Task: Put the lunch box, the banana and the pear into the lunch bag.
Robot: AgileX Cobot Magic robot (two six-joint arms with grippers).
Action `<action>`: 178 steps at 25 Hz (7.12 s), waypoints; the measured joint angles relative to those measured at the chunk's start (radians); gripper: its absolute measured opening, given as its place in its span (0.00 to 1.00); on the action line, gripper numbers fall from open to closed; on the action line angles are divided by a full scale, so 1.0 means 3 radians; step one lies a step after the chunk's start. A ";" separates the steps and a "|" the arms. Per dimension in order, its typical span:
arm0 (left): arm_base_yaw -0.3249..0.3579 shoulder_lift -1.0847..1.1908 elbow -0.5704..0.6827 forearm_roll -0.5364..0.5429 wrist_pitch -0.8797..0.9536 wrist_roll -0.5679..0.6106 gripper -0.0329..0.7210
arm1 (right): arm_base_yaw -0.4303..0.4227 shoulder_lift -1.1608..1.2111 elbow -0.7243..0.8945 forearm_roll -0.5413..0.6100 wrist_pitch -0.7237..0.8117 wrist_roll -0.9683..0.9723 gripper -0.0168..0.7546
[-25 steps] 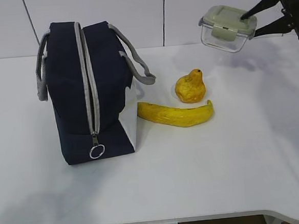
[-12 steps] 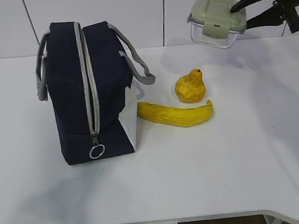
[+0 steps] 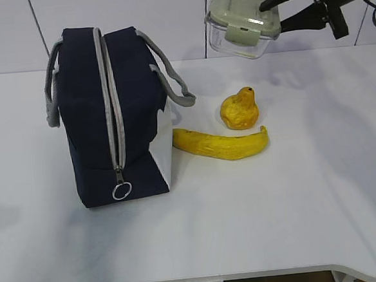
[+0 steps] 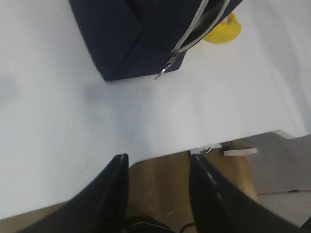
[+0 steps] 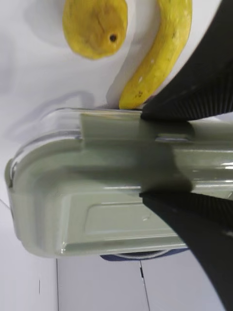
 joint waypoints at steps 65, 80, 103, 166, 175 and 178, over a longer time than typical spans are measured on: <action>-0.0548 0.2980 -0.1858 -0.0996 -0.0744 0.1203 0.05 | 0.1085 0.0000 -0.0329 -0.0089 -0.0067 -0.0619 0.48; -0.0548 0.3058 -0.1858 -0.1954 -0.0684 0.1886 0.05 | 0.1241 0.0037 -0.0334 -0.0772 -0.0196 -0.0500 0.48; -0.0548 0.3162 -0.1858 -0.1585 -0.0584 0.2055 0.05 | 0.1598 0.0273 -0.0334 -0.0993 -0.0741 -0.0500 0.48; -0.0274 0.3298 -0.1858 -0.1345 -0.0545 0.1901 0.05 | 0.1638 0.0912 -0.1670 -0.1166 0.0032 -0.0477 0.64; 0.0059 0.3298 -0.1858 -0.1200 -0.0304 0.1889 0.05 | 0.1638 0.0502 -0.1376 -0.1986 0.0079 -0.0465 0.64; 0.0150 0.3298 -0.1858 -0.1133 -0.0291 0.1886 0.05 | 0.1638 0.0310 -0.1247 -0.2044 0.0078 -0.0491 0.64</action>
